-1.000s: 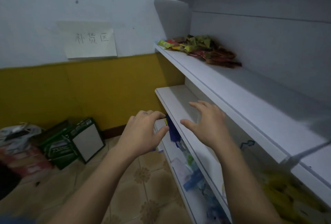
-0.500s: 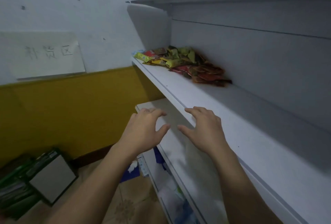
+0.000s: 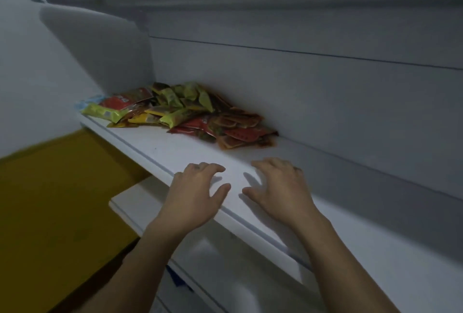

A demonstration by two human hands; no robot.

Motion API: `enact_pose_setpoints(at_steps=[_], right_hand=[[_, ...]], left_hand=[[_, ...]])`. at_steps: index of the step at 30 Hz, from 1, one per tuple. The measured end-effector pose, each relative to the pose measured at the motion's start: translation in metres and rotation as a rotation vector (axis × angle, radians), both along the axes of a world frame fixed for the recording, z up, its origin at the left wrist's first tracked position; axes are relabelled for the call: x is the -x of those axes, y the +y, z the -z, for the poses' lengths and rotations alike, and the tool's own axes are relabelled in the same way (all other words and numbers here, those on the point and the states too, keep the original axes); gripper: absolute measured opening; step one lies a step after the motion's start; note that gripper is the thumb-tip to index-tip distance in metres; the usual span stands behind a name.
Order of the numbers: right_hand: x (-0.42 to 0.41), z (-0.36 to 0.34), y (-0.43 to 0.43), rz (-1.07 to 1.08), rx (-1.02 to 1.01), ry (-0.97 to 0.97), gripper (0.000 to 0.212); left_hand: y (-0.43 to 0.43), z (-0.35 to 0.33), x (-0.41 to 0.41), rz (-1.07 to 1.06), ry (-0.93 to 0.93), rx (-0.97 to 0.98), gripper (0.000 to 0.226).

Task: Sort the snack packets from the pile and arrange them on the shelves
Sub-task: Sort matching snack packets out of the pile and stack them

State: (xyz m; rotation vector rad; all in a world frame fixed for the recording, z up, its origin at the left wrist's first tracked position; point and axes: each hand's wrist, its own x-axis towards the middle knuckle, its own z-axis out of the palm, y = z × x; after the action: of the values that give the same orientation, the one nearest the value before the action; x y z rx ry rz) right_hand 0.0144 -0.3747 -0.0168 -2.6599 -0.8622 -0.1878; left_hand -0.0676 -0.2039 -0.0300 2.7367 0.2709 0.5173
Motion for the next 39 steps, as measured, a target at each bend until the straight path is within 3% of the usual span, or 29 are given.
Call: enact_pose_setpoints(at_steps=[7, 11, 16, 19, 22, 25, 30, 34, 39], right_hand=[[-0.066, -0.019, 0.069, 0.171, 0.118, -0.032, 0.06], [-0.103, -0.03, 0.119, 0.184, -0.039, -0.016, 0.067], [-0.146, -0.014, 0.146, 0.358, 0.007, -0.044, 0.058], [-0.153, -0.005, 0.143, 0.464, -0.009, -0.056, 0.057], [-0.155, 0.004, 0.136, 0.505, -0.007, -0.042, 0.061], [-0.157, 0.01, 0.133, 0.522, 0.031, -0.075, 0.064], [-0.163, 0.014, 0.13, 0.533, -0.033, -0.147, 0.054], [-0.166, 0.015, 0.124, 0.537, -0.029, -0.119, 0.059], [-0.166, 0.015, 0.122, 0.536, -0.033, -0.117, 0.063]], left_hand=[[0.084, -0.004, -0.09, 0.193, -0.023, 0.025, 0.041], [0.126, -0.014, -0.136, 0.26, -0.076, 0.001, 0.031], [0.15, -0.01, -0.183, 0.346, -0.146, -0.047, 0.04], [0.153, -0.008, -0.21, 0.398, -0.169, -0.074, 0.049], [0.147, -0.016, -0.237, 0.413, -0.079, -0.095, 0.059], [0.134, -0.017, -0.261, 0.432, -0.11, -0.127, 0.057], [0.12, -0.018, -0.289, 0.42, -0.049, -0.363, 0.07], [0.113, -0.021, -0.304, 0.438, 0.071, -0.43, 0.064], [0.105, -0.022, -0.314, 0.362, 0.035, -0.447, 0.044]])
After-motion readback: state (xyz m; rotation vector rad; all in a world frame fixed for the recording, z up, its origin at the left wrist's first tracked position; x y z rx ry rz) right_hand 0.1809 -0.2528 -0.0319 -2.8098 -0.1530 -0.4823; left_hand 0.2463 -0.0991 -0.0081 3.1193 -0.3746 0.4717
